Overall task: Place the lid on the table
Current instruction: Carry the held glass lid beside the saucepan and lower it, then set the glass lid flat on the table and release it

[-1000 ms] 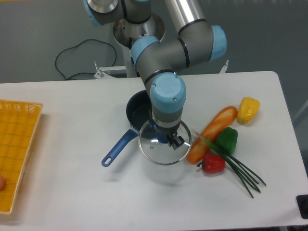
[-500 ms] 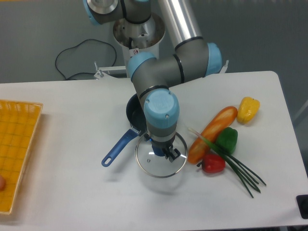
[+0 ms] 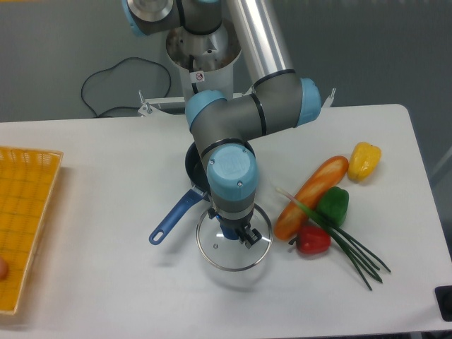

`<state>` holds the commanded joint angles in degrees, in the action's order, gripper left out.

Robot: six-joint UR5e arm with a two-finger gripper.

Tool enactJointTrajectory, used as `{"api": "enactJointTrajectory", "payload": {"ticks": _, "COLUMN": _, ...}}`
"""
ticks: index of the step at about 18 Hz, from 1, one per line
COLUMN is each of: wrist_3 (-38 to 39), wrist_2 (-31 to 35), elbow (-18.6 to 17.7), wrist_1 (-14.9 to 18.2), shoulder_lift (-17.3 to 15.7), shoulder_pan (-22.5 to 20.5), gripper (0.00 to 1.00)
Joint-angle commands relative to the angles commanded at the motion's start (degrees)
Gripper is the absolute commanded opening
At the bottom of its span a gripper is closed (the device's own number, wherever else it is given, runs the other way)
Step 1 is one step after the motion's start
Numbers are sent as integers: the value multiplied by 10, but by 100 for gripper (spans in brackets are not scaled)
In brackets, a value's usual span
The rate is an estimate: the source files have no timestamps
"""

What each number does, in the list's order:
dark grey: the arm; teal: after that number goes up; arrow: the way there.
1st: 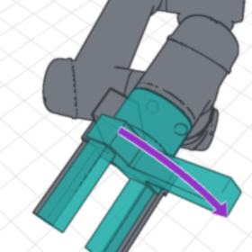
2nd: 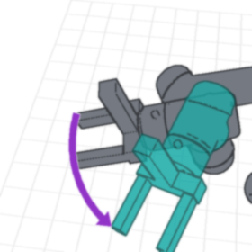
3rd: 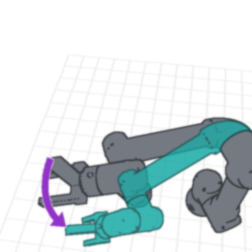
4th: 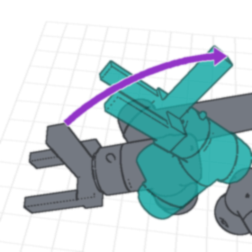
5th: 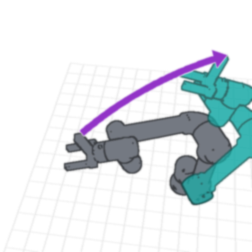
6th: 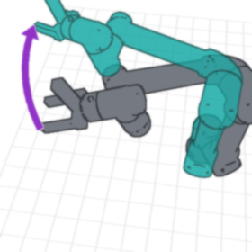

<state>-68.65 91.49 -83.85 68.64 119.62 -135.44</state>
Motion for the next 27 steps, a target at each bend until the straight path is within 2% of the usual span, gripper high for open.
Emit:
{"api": "enactJointTrajectory", "payload": {"ticks": 7, "wrist_3": 1, "wrist_2": -3, "elbow": -1, "wrist_1": -4, "shoulder_lift": 13, "shoulder_pan": 1, "gripper": 58}}
{"api": "enactJointTrajectory", "payload": {"ticks": 12, "wrist_3": 11, "wrist_2": -7, "elbow": -5, "wrist_1": -27, "shoulder_lift": 22, "shoulder_pan": 2, "gripper": 58}}
{"api": "enactJointTrajectory", "payload": {"ticks": 27, "wrist_3": 23, "wrist_2": -8, "elbow": -15, "wrist_1": -28, "shoulder_lift": 32, "shoulder_pan": 6, "gripper": 59}}
